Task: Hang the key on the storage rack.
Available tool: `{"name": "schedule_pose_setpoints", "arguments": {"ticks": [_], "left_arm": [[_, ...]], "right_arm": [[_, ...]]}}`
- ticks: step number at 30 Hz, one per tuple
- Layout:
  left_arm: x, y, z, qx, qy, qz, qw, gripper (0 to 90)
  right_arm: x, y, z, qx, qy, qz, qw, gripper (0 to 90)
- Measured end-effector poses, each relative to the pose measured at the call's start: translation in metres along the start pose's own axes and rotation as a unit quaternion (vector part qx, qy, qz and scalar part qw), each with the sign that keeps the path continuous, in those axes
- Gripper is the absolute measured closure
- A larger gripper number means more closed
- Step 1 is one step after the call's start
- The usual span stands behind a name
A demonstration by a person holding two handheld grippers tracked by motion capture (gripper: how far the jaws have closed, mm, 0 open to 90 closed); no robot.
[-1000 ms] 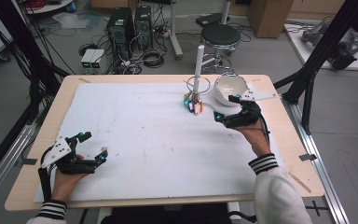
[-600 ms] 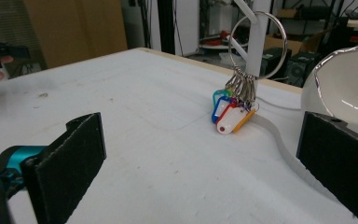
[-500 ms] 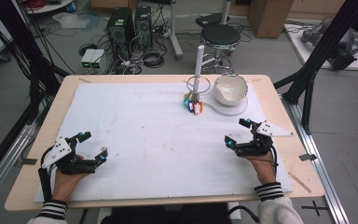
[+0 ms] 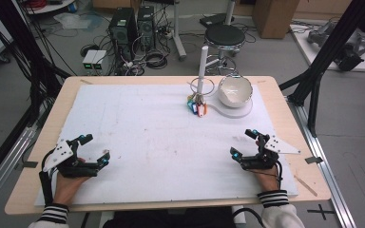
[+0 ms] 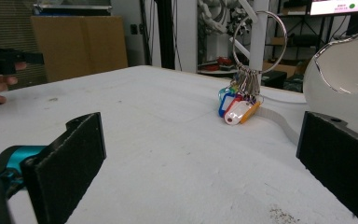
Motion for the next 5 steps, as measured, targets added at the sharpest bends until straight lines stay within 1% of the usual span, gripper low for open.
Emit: {"name": "schedule_pose_setpoints", "arguments": {"ticks": [5], "left_arm": [[-0.0001, 0.0, 0.0001, 0.001, 0.003, 0.0, 1.0, 1.7]], "right_arm": [[0.0001, 0.0002, 0.0002, -0.004, -0.009, -0.001, 1.0, 0.8]]}}
Point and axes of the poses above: each handheld gripper's, and its own axes: y roughly forward along the jaws, x roughly out of its top, z roughly to its left, the point moved 10 cm from there along y, roughly forward along the jaws, and after that the axes turned 1 degree about y, right-handed, at the moved point
